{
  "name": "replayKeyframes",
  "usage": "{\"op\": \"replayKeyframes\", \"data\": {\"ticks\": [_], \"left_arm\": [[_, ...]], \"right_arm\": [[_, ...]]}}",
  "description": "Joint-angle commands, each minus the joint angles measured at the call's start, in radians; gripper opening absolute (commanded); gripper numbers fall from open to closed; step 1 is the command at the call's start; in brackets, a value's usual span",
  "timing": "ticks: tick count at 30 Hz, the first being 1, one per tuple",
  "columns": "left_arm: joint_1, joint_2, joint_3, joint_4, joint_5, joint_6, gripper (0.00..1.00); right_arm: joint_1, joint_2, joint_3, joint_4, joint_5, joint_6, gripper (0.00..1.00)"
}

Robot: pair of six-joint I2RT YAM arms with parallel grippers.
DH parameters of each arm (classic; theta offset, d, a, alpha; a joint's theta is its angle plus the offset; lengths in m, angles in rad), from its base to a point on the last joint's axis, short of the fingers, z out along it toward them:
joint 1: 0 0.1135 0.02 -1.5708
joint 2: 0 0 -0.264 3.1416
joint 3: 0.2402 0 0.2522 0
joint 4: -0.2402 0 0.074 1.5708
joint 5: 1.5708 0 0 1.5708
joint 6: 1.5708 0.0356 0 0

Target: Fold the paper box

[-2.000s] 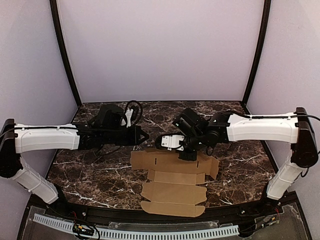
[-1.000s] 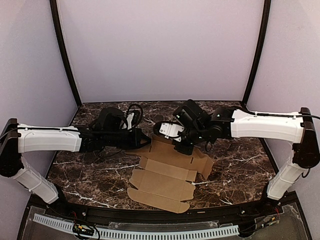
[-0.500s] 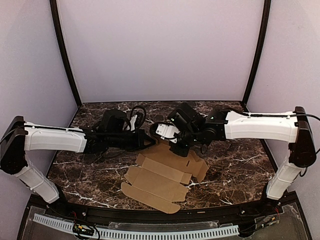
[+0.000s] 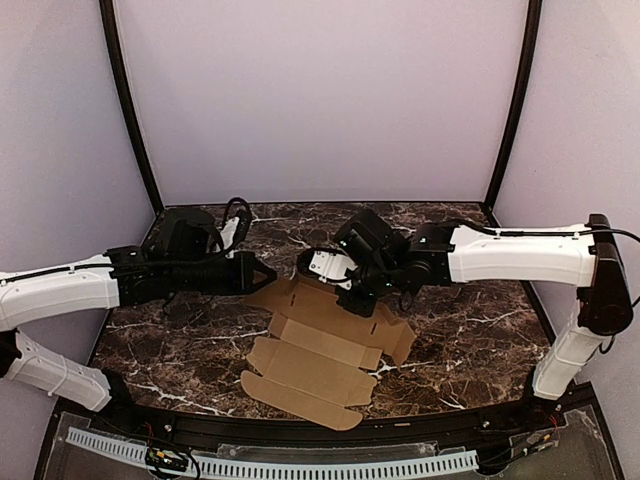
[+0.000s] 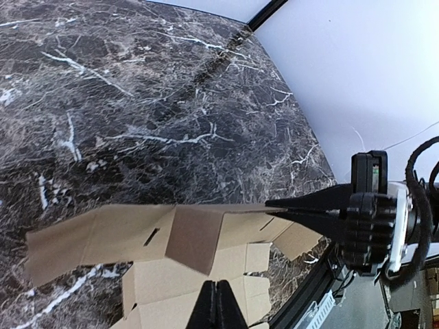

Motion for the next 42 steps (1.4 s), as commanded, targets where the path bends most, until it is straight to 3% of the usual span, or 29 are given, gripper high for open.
{"op": "replayKeyframes", "data": {"ticks": [1, 12, 42], "left_arm": [[-0.004, -0.079, -0.077, -0.166, -0.071, 0.032, 0.01], [-0.005, -0.028, -0.228, -0.066, -0.067, -0.053, 0.01], [-0.096, 0.246, -0.129, 0.133, -0.030, -0.068, 0.01]], "right_arm": [[0.009, -0.002, -0.023, 0.053, 0.007, -0.002, 0.00], [0.010, -0.014, -0.030, 0.068, -0.020, 0.005, 0.00], [0.033, 0.040, -0.010, 0.092, -0.026, 0.057, 0.00]]}}
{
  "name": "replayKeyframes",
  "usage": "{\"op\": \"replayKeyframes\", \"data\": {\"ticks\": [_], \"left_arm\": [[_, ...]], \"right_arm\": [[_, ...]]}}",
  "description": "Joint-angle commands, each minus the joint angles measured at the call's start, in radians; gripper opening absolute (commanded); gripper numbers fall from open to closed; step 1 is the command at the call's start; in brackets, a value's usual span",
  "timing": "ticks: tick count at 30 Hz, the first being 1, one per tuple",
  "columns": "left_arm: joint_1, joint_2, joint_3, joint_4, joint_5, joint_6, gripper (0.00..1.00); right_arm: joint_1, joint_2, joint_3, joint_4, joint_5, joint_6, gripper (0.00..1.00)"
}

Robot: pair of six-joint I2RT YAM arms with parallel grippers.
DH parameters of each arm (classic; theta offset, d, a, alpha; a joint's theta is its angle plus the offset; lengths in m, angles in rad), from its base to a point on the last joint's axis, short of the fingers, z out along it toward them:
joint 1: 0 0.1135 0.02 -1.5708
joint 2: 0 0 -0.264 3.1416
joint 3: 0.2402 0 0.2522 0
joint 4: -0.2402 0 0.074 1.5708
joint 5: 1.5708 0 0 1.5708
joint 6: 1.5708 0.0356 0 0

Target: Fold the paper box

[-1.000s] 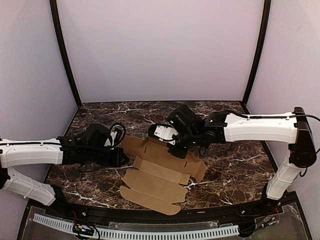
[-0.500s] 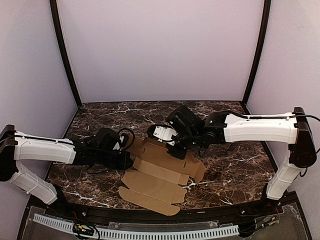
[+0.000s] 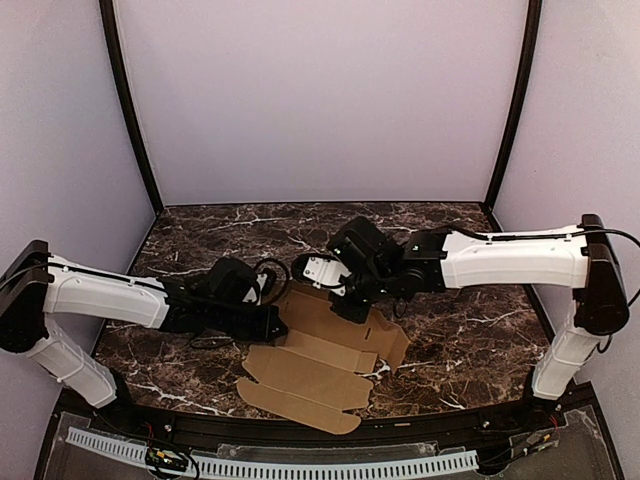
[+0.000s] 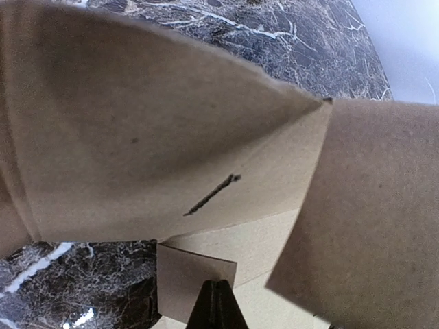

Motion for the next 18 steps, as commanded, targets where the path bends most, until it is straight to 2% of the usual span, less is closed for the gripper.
{"op": "replayKeyframes", "data": {"ticks": [1, 8, 11, 18], "left_arm": [[-0.023, 0.031, 0.023, 0.037, 0.006, -0.018, 0.01], [-0.044, 0.097, 0.020, 0.071, -0.014, -0.032, 0.01], [-0.045, 0.077, 0.035, 0.059, -0.023, -0.023, 0.01], [-0.046, -0.072, 0.122, -0.179, -0.085, 0.069, 0.01]], "right_arm": [[0.013, 0.018, 0.006, 0.046, -0.005, 0.033, 0.00], [0.018, 0.015, -0.003, 0.048, -0.001, 0.045, 0.00], [0.018, 0.009, -0.014, 0.047, 0.007, 0.045, 0.00], [0.018, 0.007, -0.044, 0.041, 0.065, 0.031, 0.00]]}}
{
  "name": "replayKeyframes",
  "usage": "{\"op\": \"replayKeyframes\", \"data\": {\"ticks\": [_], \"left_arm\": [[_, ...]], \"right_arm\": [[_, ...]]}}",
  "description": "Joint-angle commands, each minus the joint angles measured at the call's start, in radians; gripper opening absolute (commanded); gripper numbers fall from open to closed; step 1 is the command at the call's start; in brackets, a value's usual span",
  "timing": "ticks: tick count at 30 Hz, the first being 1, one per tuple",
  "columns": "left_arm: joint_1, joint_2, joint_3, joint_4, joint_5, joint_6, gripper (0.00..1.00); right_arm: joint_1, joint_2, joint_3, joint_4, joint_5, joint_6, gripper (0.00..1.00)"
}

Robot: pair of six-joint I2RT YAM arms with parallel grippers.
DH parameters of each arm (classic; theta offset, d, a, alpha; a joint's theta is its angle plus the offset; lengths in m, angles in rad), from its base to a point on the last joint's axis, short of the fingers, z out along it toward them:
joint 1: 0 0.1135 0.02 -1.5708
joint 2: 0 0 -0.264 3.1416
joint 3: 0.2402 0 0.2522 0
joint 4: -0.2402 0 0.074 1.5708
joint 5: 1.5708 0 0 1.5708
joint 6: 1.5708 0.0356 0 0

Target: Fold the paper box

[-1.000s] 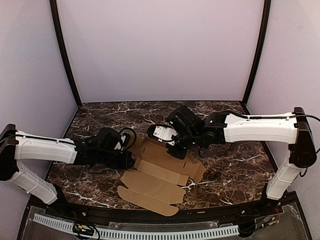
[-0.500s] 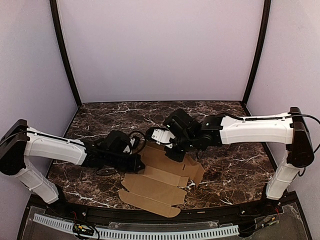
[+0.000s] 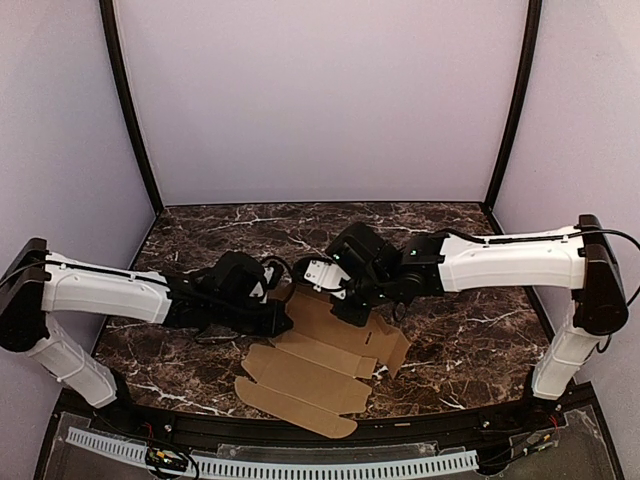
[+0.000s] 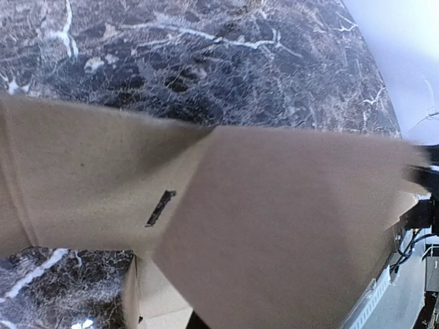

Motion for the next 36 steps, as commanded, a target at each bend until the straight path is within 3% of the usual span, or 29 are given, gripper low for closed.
{"op": "replayKeyframes", "data": {"ticks": [1, 9, 14, 19, 25, 36], "left_arm": [[-0.008, -0.155, 0.062, -0.177, -0.055, 0.071, 0.01], [-0.006, -0.418, 0.083, -0.453, -0.193, 0.188, 0.17], [0.017, -0.524, 0.070, -0.545, -0.255, 0.239, 0.22], [0.052, -0.583, 0.008, -0.547, -0.290, 0.268, 0.24], [0.095, -0.662, -0.111, -0.488, -0.253, 0.239, 0.22], [0.112, -0.695, -0.295, -0.274, -0.157, 0.192, 0.19]], "right_arm": [[0.011, -0.002, -0.033, 0.038, 0.048, -0.001, 0.00], [0.011, -0.021, -0.097, 0.104, 0.048, -0.091, 0.00], [0.011, -0.074, -0.181, 0.212, 0.022, -0.205, 0.00], [0.011, -0.121, -0.232, 0.280, 0.001, -0.325, 0.00], [0.017, -0.232, -0.391, 0.482, -0.051, -0.511, 0.00], [0.101, -0.208, -0.497, 0.702, 0.076, -0.628, 0.00]]}}
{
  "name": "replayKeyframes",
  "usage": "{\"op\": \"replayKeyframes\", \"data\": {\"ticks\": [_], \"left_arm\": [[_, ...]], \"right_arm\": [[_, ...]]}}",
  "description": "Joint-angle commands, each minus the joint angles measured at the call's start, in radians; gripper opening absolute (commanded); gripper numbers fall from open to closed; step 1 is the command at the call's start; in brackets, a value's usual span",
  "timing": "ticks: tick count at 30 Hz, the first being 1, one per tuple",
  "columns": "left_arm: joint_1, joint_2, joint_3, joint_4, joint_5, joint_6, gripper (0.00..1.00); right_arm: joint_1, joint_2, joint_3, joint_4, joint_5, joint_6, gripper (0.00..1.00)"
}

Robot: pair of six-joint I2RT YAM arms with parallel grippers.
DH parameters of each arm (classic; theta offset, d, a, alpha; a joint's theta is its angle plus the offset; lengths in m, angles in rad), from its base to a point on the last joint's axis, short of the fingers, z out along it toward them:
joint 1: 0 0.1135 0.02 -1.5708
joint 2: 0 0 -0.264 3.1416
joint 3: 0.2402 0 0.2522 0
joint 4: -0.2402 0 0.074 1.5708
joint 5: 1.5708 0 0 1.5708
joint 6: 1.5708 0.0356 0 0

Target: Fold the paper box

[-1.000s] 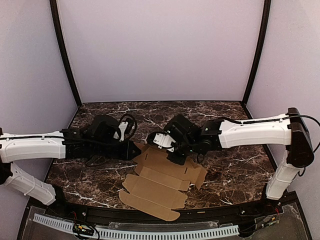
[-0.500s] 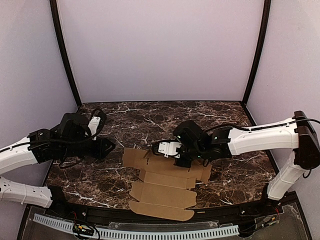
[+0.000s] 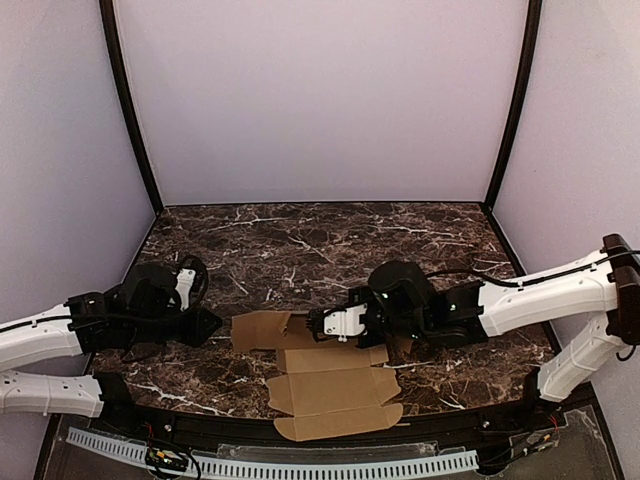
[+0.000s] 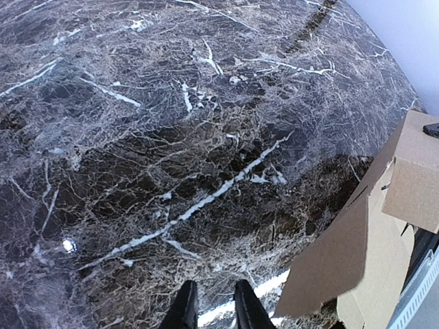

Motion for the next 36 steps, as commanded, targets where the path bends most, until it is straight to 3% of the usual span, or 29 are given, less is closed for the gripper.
{"op": "replayKeyframes", "data": {"ticks": [1, 8, 17, 27, 36], "left_arm": [[0.011, 0.004, -0.077, 0.165, 0.080, -0.017, 0.19], [0.019, 0.043, -0.151, 0.310, 0.146, -0.026, 0.16], [0.020, 0.089, -0.174, 0.362, 0.173, -0.044, 0.14], [0.021, 0.109, -0.227, 0.425, 0.195, -0.057, 0.13], [0.021, 0.209, -0.235, 0.518, 0.266, -0.053, 0.09]], "right_arm": [[0.041, 0.022, -0.071, 0.173, 0.071, -0.073, 0.00], [0.079, 0.112, -0.153, 0.432, 0.231, -0.220, 0.00], [0.101, 0.189, -0.219, 0.679, 0.314, -0.349, 0.00], [0.179, 0.194, -0.312, 0.758, 0.382, -0.336, 0.00], [0.239, 0.311, -0.359, 1.030, 0.474, -0.473, 0.00]]}}
